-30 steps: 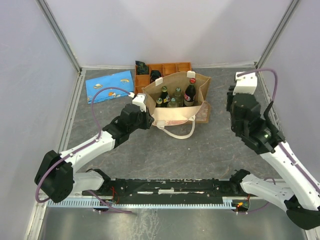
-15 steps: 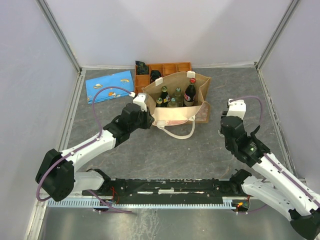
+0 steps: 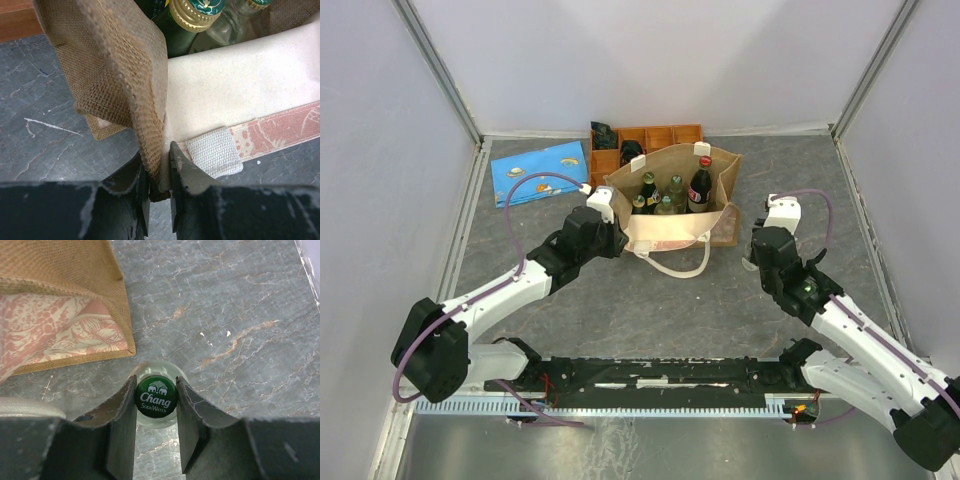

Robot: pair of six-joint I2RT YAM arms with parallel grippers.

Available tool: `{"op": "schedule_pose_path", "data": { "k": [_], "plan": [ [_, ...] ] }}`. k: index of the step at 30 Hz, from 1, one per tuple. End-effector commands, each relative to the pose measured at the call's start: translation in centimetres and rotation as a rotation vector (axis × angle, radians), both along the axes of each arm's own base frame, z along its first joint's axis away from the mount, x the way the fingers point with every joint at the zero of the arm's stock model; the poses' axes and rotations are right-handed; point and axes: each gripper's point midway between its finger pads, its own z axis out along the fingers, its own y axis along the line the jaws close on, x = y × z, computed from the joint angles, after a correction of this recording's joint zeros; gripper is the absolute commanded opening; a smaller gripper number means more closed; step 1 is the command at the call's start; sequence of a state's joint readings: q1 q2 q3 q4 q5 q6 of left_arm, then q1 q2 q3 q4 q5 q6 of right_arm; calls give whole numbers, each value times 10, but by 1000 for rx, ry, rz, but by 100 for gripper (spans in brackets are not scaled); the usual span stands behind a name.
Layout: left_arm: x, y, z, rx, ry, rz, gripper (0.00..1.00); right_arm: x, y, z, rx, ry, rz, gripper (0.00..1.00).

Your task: Take the beverage out of the canvas bag

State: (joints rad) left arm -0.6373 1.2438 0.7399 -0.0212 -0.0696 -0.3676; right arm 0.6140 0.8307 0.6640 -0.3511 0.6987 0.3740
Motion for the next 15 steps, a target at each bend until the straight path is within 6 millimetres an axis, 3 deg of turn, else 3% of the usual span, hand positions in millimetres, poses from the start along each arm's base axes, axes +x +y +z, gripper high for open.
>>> {"op": "schedule_pose_path", "data": {
  "k": [1, 15],
  "plan": [
    [-6, 6, -12, 90, 25, -34, 3, 18, 3, 36, 122, -145, -51, 0],
    [-7, 7, -14, 101, 35, -38, 3, 5, -9, 20, 132, -107, -96, 0]
  ]
}}
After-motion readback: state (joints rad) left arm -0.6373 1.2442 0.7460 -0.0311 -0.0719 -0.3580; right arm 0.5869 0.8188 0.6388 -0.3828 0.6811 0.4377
